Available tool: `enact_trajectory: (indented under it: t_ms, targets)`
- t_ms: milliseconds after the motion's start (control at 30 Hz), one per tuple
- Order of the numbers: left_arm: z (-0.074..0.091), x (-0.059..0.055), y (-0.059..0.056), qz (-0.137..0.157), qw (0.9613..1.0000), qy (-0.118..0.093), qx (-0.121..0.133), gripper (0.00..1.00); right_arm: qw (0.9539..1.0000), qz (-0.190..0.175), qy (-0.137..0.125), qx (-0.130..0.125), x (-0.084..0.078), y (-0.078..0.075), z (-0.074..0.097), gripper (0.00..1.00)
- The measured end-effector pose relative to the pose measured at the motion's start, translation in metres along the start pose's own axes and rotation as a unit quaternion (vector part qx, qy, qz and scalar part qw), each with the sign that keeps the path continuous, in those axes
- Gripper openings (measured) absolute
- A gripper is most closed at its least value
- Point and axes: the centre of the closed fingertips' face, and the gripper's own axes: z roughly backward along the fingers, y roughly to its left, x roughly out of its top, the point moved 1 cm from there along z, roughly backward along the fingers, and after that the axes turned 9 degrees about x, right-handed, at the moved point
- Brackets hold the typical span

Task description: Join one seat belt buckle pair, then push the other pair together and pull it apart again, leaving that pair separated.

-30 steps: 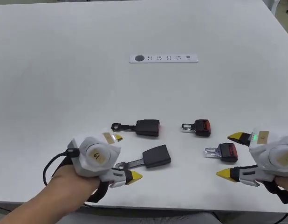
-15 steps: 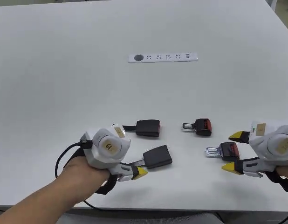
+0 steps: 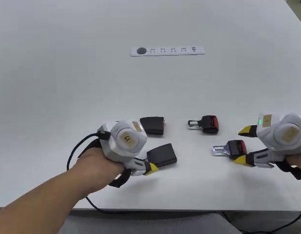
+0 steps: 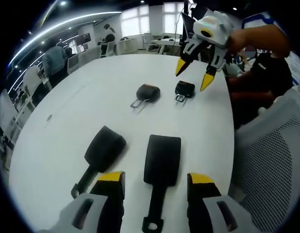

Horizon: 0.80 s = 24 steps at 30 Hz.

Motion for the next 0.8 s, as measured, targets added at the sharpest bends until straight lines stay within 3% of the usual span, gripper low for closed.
enact_trajectory:
  t_ms: [367, 567, 800]
  targets:
    - [-0.012, 0.002, 0.001, -0.010, 0.9998, 0.010, -0.017, 0.47, 0.9996, 0.004, 0.017, 0.021, -0.011, -0.005, -0.011, 0.43]
    - [-0.021, 0.003, -0.010, -0.020, 0.9991, 0.008, -0.037, 0.48, 0.9992, -0.002, 0.021, 0.034, -0.019, -0.010, -0.017, 0.42]
    - [-0.028, 0.002, -0.010, -0.065, 0.9964, 0.012, -0.053, 0.45, 0.9983, -0.013, 0.019, 0.054, -0.026, -0.010, -0.023, 0.39]
